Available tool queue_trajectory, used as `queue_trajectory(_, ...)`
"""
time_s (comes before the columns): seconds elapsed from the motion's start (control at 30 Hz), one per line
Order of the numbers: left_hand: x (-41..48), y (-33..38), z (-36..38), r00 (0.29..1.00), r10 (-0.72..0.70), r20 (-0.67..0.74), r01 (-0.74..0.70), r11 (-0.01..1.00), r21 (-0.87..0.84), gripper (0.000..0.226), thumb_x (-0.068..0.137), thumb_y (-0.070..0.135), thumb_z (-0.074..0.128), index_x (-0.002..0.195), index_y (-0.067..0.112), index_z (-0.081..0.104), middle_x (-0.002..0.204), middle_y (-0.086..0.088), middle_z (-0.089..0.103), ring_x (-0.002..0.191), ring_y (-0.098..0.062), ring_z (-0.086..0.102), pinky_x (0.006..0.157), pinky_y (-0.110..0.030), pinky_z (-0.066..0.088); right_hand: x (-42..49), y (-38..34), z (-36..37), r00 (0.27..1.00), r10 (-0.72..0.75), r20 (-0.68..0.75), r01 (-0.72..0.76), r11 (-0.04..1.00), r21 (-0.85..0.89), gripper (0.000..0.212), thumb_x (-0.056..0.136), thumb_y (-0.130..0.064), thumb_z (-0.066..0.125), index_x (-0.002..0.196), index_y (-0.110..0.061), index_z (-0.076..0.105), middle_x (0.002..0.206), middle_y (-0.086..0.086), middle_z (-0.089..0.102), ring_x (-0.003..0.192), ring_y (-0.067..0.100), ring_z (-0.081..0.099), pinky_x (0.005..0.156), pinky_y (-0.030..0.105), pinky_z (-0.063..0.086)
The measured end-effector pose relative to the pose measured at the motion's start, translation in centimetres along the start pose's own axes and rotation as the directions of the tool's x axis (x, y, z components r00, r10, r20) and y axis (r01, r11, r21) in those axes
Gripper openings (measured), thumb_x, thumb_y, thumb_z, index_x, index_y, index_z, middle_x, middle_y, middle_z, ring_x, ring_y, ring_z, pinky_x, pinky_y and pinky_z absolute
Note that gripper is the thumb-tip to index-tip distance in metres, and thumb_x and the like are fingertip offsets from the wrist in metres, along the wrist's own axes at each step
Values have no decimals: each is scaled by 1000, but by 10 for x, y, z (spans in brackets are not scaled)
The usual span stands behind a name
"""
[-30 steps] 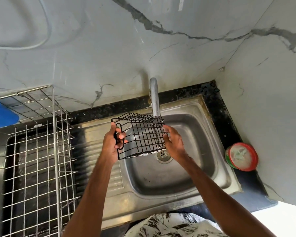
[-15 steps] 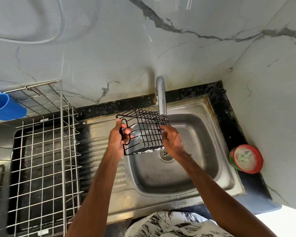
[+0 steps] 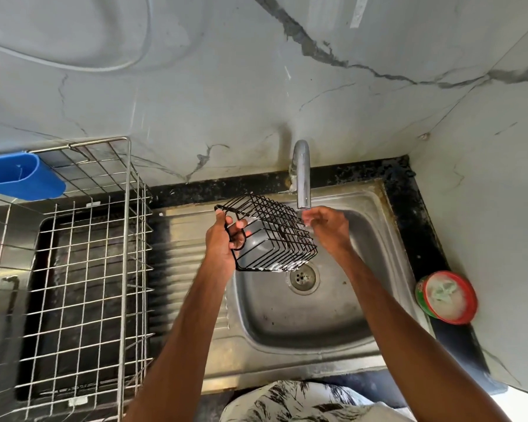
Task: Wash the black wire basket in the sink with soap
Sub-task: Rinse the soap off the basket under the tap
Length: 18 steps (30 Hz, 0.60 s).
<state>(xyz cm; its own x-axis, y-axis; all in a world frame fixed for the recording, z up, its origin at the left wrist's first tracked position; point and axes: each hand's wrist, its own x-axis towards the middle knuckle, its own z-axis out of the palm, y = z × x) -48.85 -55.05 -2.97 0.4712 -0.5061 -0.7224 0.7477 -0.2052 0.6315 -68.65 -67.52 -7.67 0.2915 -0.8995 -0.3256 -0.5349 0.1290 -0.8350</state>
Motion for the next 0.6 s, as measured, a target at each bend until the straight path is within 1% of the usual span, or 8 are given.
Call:
queue_trajectory(0.1, 1, 3, 6, 1000, -7, -10, 7, 1000, -19, 39, 112, 39, 41, 77, 22, 44, 52, 1, 56, 36, -9, 43, 30, -13, 28, 5, -14, 0, 991, 104, 85, -116, 980, 159, 29, 96, 7, 58, 94, -20, 69, 99, 3, 76, 90, 13, 75, 78, 25, 61)
queue_trajectory(0.17, 2, 4, 10, 1000, -20, -13, 20, 999, -35, 40, 112, 39, 40, 76, 23, 43, 51, 2, 56, 34, -8, 44, 29, -13, 26, 9, -23, -1, 980, 132, 149, -166, 956, 242, 23, 96, 9, 56, 104, -8, 69, 103, 11, 75, 89, 15, 76, 78, 23, 61)
queue_trajectory(0.23, 1, 5, 13, 999, -32, -9, 32, 999, -29, 41, 113, 38, 39, 75, 23, 43, 51, 1, 56, 38, -9, 53, 28, -13, 24, 10, -32, -2, 967, 145, 210, -199, 944, 264, 22, 95, 9, 58, 115, 4, 66, 105, 14, 75, 90, 17, 76, 78, 23, 61)
queue_trajectory(0.33, -3, 4, 17, 999, -48, -5, 48, 998, -30, 42, 113, 38, 39, 74, 23, 43, 51, 2, 56, 34, -8, 52, 30, -13, 29, 5, -44, -8, 965, 119, 232, -177, 953, 245, 27, 93, 9, 62, 119, 5, 67, 106, 16, 75, 92, 19, 76, 84, 29, 61)
queue_trajectory(0.4, -3, 4, 18, 999, -50, -6, 50, 998, -30, 42, 113, 39, 38, 74, 23, 42, 51, 1, 55, 36, -8, 55, 28, -13, 25, 0, -51, -15, 961, 81, 263, -149, 957, 249, 25, 92, 10, 62, 115, 5, 69, 103, 15, 76, 92, 20, 76, 84, 29, 61)
queue_trajectory(0.47, -2, 2, 17, 999, -53, -13, 52, 998, -31, 42, 113, 39, 37, 74, 23, 42, 52, 1, 56, 41, -10, 60, 27, -14, 23, -5, -53, -23, 929, 59, 364, -141, 969, 201, 23, 93, 11, 59, 113, 7, 69, 103, 16, 76, 94, 22, 76, 86, 30, 61)
queue_trajectory(0.53, -1, 1, 17, 998, -62, -19, 62, 997, -40, 42, 113, 38, 38, 74, 23, 43, 52, 1, 57, 44, -11, 63, 28, -14, 23, -10, -54, -30, 894, 54, 444, -90, 994, 61, 22, 95, 12, 57, 112, 7, 70, 102, 18, 75, 94, 22, 76, 86, 30, 61)
queue_trajectory(0.6, 1, -1, 16, 997, -73, -31, 70, 995, -64, 43, 113, 38, 38, 74, 22, 44, 53, 1, 58, 47, -12, 66, 27, -15, 24, -15, -54, -33, 917, 36, 398, 2, 996, -94, 23, 95, 11, 56, 110, 3, 72, 100, 16, 76, 91, 20, 76, 84, 29, 61)
